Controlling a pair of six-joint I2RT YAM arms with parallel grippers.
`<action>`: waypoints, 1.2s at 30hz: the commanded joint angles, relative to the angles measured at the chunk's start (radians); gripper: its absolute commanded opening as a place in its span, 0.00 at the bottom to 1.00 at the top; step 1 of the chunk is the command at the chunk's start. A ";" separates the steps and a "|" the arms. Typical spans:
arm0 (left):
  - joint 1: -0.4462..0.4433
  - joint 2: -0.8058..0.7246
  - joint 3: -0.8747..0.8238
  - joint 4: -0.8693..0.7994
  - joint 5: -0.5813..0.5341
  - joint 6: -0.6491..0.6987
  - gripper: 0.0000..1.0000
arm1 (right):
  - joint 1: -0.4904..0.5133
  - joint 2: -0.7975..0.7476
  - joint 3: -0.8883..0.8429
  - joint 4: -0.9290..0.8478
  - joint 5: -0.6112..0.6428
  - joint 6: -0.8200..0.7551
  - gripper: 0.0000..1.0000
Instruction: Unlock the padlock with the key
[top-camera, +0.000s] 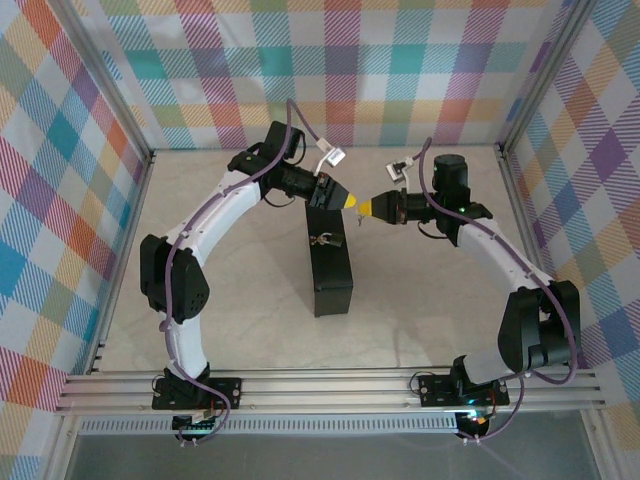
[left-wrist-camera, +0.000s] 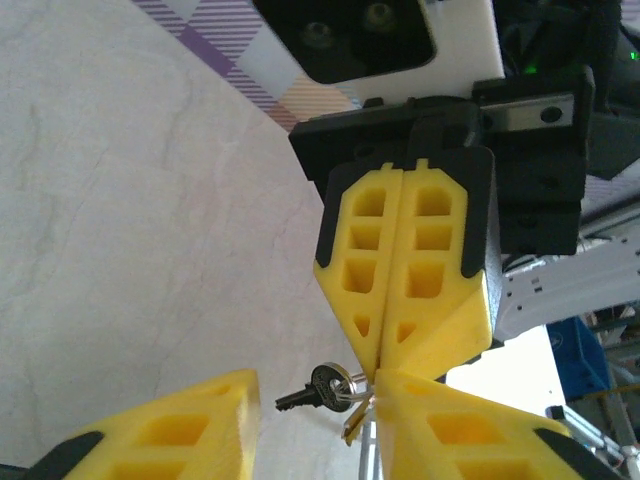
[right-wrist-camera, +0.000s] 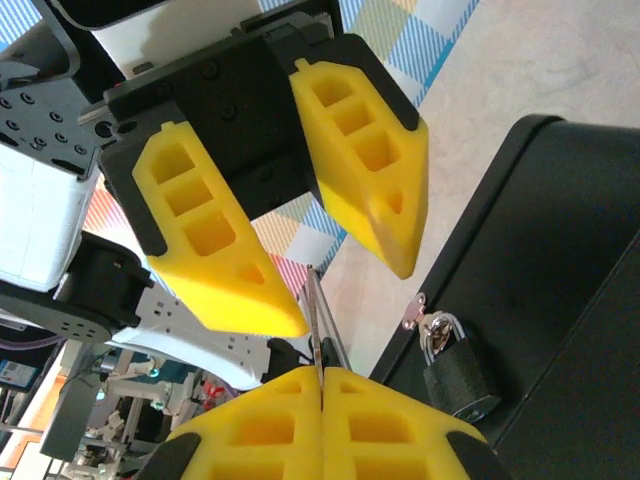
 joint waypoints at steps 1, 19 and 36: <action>-0.010 0.012 0.018 -0.071 0.067 0.066 0.28 | 0.003 0.006 0.045 -0.088 -0.037 -0.083 0.00; -0.011 -0.042 -0.163 0.368 -0.025 -0.276 0.00 | -0.023 0.009 -0.046 0.160 -0.017 0.099 0.31; -0.003 -0.090 -0.271 0.581 -0.023 -0.394 0.00 | -0.028 0.014 -0.169 0.498 0.009 0.294 0.20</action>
